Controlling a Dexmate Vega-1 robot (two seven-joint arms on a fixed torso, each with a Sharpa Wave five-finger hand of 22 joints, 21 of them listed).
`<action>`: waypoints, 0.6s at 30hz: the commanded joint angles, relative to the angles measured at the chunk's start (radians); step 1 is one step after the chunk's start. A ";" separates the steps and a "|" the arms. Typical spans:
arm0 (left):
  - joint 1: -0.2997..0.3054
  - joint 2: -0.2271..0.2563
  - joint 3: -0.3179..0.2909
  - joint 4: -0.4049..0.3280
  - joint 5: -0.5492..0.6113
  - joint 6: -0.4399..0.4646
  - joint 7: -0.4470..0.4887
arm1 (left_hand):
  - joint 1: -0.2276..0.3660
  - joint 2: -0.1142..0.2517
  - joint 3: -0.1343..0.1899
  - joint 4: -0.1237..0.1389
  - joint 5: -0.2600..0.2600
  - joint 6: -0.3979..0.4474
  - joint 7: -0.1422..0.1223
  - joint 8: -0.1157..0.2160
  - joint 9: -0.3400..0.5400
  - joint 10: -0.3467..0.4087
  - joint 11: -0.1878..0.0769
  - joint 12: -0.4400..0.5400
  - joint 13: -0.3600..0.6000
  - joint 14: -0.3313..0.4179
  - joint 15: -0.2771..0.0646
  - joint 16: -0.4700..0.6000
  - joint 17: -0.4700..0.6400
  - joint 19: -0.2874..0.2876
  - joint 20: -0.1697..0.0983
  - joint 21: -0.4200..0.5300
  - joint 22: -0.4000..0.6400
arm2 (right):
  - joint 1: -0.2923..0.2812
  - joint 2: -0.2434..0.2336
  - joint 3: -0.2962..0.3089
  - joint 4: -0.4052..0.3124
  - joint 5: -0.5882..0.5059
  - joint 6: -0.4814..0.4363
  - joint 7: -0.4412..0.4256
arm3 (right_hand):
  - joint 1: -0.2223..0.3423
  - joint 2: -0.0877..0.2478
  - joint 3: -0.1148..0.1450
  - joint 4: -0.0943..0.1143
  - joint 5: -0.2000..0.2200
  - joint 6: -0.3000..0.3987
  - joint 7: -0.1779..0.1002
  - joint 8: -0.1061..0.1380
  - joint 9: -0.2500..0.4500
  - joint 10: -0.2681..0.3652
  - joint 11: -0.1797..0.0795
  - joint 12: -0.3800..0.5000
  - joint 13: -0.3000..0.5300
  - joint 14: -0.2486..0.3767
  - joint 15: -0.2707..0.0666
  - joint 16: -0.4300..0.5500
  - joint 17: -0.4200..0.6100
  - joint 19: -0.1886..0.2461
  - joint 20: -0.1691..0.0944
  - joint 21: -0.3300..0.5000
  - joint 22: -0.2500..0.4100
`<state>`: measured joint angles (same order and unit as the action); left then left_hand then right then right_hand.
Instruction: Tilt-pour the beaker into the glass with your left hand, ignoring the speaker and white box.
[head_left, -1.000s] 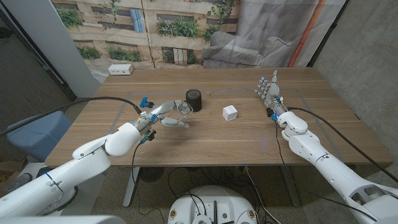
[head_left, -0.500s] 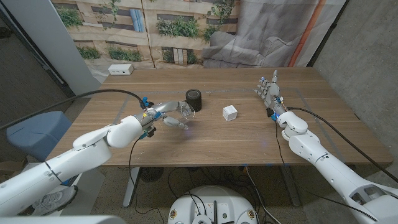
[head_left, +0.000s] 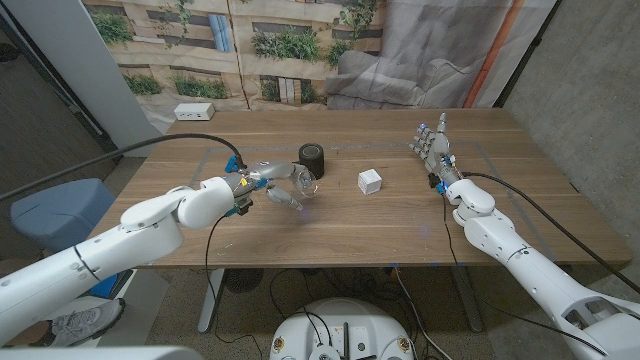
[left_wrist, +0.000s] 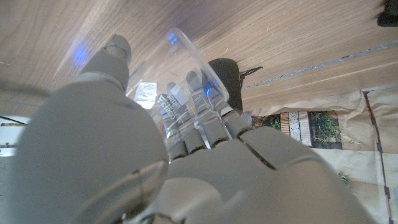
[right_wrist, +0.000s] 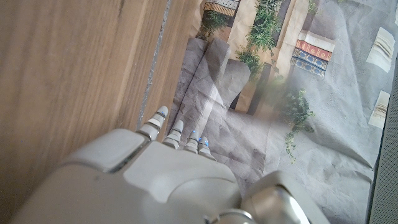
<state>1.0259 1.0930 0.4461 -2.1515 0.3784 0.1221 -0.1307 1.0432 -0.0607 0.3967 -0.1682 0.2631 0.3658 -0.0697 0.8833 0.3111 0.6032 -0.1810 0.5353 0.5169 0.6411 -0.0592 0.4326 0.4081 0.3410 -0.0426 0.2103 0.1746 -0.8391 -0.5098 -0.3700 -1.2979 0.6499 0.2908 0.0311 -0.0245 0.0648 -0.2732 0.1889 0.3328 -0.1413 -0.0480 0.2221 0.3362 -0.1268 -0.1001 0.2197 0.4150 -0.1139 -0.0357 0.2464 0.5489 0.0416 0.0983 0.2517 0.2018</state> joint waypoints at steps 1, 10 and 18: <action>-0.060 0.001 0.048 -0.039 0.114 0.054 -0.100 | -0.009 0.149 0.020 0.010 0.011 -0.004 0.005 -0.006 -0.002 0.019 -0.020 -0.004 0.006 0.000 -0.158 -0.003 0.004 -0.002 -0.024 -0.006 0.002 | -0.001 0.000 0.000 -0.001 0.000 0.000 0.000 | 0.003 0.087 -0.007 0.000 0.006 -0.005 -0.001 0.005 0.002 -0.009 0.003 0.006 0.005 -0.005 -0.020 0.003 0.006 0.001 0.006 0.007 0.005; -0.134 -0.017 0.093 -0.054 0.181 0.086 -0.234 | -0.006 0.162 0.029 0.005 0.014 -0.017 0.015 -0.014 -0.010 0.014 -0.016 -0.010 0.007 -0.002 -0.154 -0.011 0.003 -0.007 -0.022 -0.008 0.003 | 0.000 0.000 0.000 -0.001 0.000 0.000 0.000 | 0.003 0.087 -0.007 0.000 0.006 -0.005 -0.001 0.005 0.002 -0.009 0.003 0.006 0.005 -0.005 -0.020 0.003 0.006 0.001 0.006 0.007 0.005; -0.169 -0.044 0.137 -0.078 0.300 0.126 -0.300 | -0.010 0.173 0.035 0.006 0.016 -0.017 0.019 -0.017 -0.017 0.015 -0.011 -0.014 0.008 0.000 -0.150 -0.016 0.001 -0.009 -0.020 -0.008 0.003 | 0.000 0.000 0.000 -0.001 0.000 0.000 0.000 | 0.003 0.087 -0.007 0.000 0.006 -0.005 -0.001 0.005 0.002 -0.009 0.003 0.006 0.005 -0.005 -0.020 0.003 0.006 0.001 0.006 0.007 0.005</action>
<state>0.9142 1.0753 0.5287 -2.2004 0.5436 0.2007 -0.3236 1.0432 -0.0607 0.4166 -0.1709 0.2708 0.3496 -0.0537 0.8680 0.2925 0.6016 -0.1825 0.5246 0.5218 0.6409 -0.0591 0.4210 0.4081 0.3391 -0.0445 0.2025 0.1746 -0.8394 -0.5098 -0.3700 -1.2986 0.6500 0.2905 0.0308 -0.0245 0.0648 -0.2732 0.1889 0.3328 -0.1413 -0.0480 0.2221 0.3362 -0.1267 -0.1001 0.2197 0.4149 -0.1140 -0.0357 0.2464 0.5489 0.0416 0.0983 0.2517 0.2018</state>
